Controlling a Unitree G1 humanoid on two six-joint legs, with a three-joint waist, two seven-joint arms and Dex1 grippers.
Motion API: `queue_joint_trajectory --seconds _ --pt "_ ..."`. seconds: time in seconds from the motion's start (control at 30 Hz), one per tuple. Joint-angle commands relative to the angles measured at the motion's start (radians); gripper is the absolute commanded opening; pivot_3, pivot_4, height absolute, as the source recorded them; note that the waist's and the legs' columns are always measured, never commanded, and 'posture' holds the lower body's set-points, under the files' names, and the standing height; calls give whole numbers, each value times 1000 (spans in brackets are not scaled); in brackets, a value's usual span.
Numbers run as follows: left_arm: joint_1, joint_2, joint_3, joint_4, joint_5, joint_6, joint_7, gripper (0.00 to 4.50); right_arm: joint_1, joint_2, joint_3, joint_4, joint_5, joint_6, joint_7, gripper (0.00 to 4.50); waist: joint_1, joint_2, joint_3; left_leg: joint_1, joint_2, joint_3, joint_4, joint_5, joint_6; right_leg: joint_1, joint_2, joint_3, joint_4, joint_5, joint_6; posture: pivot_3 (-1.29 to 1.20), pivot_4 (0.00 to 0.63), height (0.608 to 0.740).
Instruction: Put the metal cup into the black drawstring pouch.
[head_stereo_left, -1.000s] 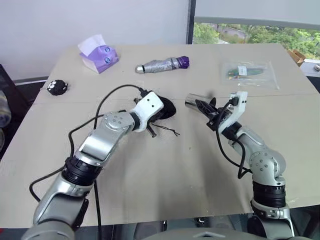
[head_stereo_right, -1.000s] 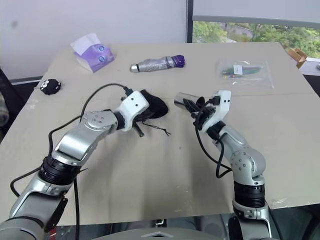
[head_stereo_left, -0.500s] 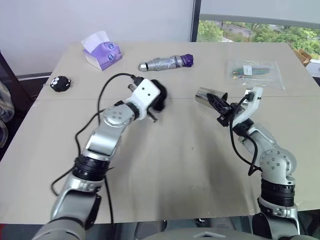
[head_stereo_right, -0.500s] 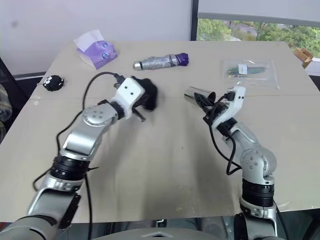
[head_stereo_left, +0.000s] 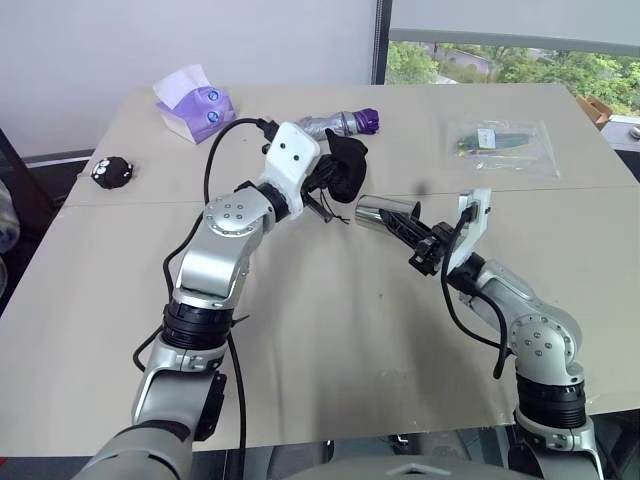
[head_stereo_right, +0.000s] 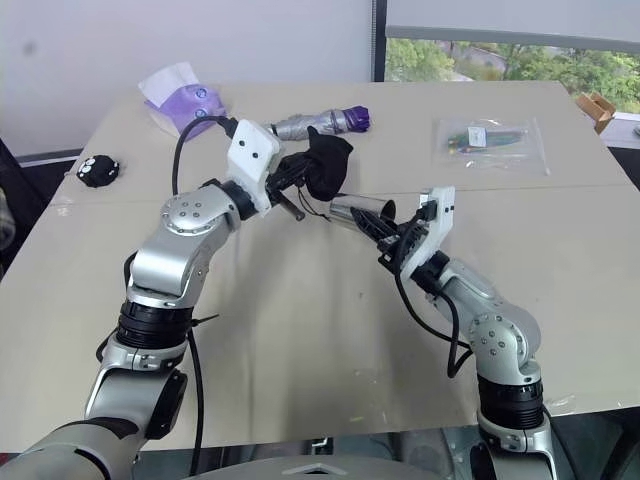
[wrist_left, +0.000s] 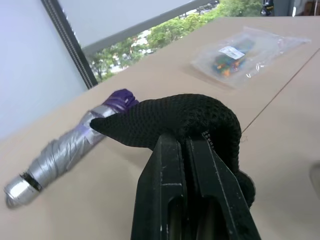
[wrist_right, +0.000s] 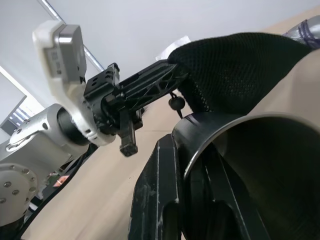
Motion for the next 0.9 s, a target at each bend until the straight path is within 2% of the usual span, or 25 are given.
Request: queue_joint_trajectory --seconds 0.03,0.33,0.7,0.9 --pt "-58 -58 69 -27 -80 98 45 0 -7 32 43 -77 18 -24 -3 26 0 0 0 0 0 0 0 0 0 0 0 0 0 0 0 0 150 740" --pt "-90 -101 137 -29 -206 262 61 0 -37 120 114 -16 -124 -132 -58 26 -3 -1 0 0 0 -2 0 1 -1 0 0 -1 1 0 0 0 150 740" --pt "-61 -103 127 -79 -268 326 63 0 -104 186 162 114 -340 -261 -107 26 -2 -1 0 0 0 -2 0 3 -6 0 0 -1 1 0 0 0 150 740" --pt "-38 -100 126 -112 -282 345 71 0 -130 233 131 165 -419 -351 -152 26 -3 -1 0 1 0 -2 0 4 -7 0 0 -1 2 0 0 0 150 740"
